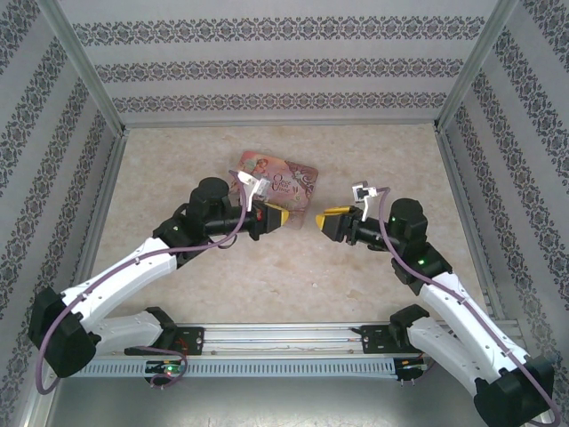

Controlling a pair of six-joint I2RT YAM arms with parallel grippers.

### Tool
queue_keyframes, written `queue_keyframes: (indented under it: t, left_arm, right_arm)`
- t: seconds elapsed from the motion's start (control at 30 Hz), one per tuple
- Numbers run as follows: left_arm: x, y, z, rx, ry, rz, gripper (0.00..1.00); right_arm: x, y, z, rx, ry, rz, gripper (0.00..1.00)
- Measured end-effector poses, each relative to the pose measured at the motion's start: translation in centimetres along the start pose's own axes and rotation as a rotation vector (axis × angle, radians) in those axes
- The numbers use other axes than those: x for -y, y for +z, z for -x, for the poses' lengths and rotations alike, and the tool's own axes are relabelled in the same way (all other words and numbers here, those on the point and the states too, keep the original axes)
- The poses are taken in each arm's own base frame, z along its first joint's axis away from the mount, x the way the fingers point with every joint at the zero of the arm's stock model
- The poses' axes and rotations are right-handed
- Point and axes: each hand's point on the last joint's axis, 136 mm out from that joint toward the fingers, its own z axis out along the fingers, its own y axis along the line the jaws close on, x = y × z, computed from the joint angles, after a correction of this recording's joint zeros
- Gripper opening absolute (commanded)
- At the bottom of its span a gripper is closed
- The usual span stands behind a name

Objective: Unlock the padlock with the key

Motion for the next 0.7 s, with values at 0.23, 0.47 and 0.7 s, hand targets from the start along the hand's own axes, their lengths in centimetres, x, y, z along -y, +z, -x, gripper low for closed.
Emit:
queue_keyframes:
  t: [0.23,0.47,0.7]
  left_arm:
    - [1.1,-0.3,-0.7,-0.041,0.028,-0.072,0.0]
    - [1.1,-0.2,-1.0,-0.056,0.038,-0.087,0.0]
    - [1.3,-0.2,-1.2,-0.064,0.038,-0.099,0.0]
  right_arm:
    - [-2.6,1.4,-1.0,-0.067,-0.021,0.153,0.48]
    - [-3.3,2.4,-2.3,-0.127,-0.01,0.195,0.43]
    - [-3.5,3.3,-2.8,-0.16,-0.001,0.21,0.37]
